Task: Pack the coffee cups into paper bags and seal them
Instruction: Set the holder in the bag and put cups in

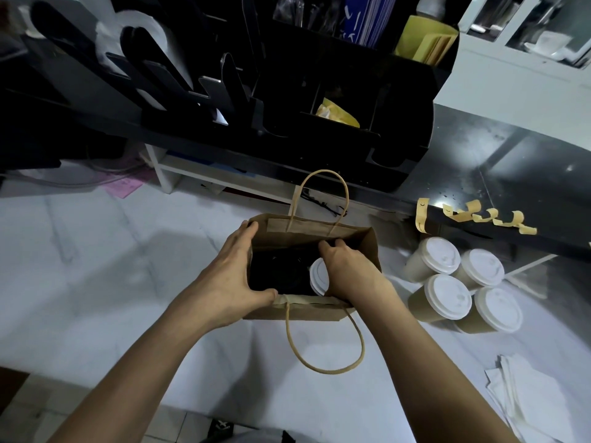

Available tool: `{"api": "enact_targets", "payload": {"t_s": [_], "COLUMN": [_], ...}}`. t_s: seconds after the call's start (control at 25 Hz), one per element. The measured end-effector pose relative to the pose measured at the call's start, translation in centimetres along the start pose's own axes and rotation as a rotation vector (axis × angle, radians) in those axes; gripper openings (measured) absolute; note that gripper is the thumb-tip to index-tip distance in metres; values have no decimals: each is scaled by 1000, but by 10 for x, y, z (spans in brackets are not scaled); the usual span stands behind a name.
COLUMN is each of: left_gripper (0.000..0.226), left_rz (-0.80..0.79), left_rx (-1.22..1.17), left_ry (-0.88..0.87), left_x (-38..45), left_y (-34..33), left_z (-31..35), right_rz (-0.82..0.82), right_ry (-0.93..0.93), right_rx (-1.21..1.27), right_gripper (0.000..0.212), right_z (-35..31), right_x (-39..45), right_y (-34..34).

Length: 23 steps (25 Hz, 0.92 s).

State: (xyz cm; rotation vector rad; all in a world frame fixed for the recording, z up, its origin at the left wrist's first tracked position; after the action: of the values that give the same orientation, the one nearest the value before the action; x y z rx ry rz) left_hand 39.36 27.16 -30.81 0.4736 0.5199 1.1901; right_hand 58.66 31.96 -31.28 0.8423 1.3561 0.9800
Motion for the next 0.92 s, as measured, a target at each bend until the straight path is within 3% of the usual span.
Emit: {"api": "enact_targets", "payload": {"t_s": [0.48,0.76,0.92], "left_gripper": [117,114,103], "left_rz": [10,24,70], "left_rx": [11,6,-11], "left_ry": [11,-8,7], "left_x": [0,0,1], "left_y": [1,2,4], "left_z": [1,-1,-5], "right_rz": [-52,134,413], "right_ry": [3,103,174], "right_rx": [89,218,358], "right_gripper": [75,50,26], "right_z": [8,7,21], "right_x": [0,-23,-47], "right_y": [-4,25,47]}}
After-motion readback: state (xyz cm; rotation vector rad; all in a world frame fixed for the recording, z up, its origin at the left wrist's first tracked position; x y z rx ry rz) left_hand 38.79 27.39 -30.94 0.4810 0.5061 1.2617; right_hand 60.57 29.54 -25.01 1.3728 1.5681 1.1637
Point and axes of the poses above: each hand's wrist, its own x-axis towards the middle knuckle, its own y-axis out of the back of the hand, z = x × y, the point moved 7 cm from there along x, towards the middle knuckle, and after that the axes turned 9 degrees about -y, right-handed, at the moved point
